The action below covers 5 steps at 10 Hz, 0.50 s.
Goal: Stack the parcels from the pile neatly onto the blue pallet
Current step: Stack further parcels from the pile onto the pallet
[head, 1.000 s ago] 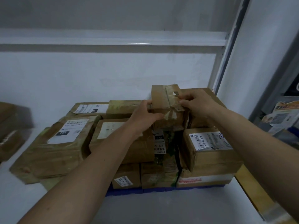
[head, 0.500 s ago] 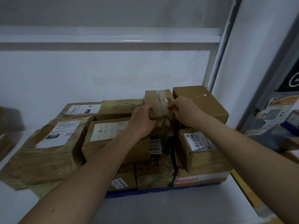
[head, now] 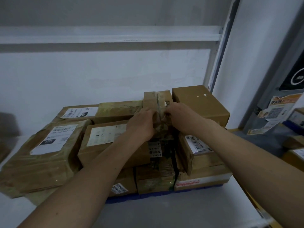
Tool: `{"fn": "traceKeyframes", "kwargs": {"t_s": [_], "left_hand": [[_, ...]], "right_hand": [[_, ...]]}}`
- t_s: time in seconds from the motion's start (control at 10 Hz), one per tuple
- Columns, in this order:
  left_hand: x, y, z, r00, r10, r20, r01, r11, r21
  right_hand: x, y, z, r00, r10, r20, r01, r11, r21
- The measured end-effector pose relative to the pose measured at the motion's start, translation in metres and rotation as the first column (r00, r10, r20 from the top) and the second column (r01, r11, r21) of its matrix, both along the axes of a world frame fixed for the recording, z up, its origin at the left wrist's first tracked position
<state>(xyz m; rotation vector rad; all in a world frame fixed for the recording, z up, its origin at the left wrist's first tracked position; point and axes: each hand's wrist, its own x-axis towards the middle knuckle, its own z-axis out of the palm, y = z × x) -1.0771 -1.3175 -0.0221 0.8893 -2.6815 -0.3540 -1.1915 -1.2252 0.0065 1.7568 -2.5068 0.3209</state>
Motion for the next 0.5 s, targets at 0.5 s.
{"fn": "traceKeyframes", "kwargs": {"t_s": [0.5], "left_hand": [[0.0136,0.0057,0.0045,0.97,-0.103,0.222,0.071,0.986,0.149]], "right_hand": [[0.0068,0.0011,0.0018,0.999,-0.044,0.024,0.044,0.999,0.01]]}}
